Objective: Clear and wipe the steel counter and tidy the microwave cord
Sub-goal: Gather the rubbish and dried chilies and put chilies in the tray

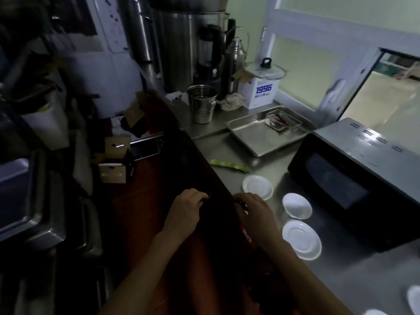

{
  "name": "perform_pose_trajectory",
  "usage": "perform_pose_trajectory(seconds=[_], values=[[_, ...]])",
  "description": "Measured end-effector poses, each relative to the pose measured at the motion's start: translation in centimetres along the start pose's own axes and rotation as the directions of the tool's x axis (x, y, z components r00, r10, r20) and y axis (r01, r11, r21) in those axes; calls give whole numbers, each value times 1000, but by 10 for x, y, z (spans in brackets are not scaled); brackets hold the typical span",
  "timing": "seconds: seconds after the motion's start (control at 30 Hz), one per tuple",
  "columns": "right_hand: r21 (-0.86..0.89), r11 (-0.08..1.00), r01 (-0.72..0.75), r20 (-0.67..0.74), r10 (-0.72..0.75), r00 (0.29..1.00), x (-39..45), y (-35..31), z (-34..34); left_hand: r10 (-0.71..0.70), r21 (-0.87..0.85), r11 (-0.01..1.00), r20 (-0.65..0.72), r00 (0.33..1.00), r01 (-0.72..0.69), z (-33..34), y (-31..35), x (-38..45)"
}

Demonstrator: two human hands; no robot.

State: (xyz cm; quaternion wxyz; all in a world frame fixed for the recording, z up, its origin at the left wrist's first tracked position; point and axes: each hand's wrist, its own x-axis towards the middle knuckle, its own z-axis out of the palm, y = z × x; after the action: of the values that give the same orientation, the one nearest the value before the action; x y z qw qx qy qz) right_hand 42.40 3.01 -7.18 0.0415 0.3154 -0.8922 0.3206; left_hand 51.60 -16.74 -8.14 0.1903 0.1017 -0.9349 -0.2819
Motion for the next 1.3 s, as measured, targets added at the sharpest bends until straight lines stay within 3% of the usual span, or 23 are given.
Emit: perform_pose_trajectory(seconds=[0.4, 0.6, 0.87, 1.3], values=[[42, 999, -32, 40, 30, 999, 84, 9, 54, -48, 0, 999, 44, 998, 48, 4, -70, 54], [132, 991, -28, -16, 30, 999, 166, 35, 71, 24, 53, 998, 81, 996, -28, 11, -87, 134], [109, 994, -10, -30, 14, 999, 263, 75, 75, 36, 97, 994, 70, 997, -43, 28, -101, 241], [54, 975, -216, -145, 222, 964, 317, 178, 41, 226, 15, 972, 200, 953, -234, 116, -85, 374]])
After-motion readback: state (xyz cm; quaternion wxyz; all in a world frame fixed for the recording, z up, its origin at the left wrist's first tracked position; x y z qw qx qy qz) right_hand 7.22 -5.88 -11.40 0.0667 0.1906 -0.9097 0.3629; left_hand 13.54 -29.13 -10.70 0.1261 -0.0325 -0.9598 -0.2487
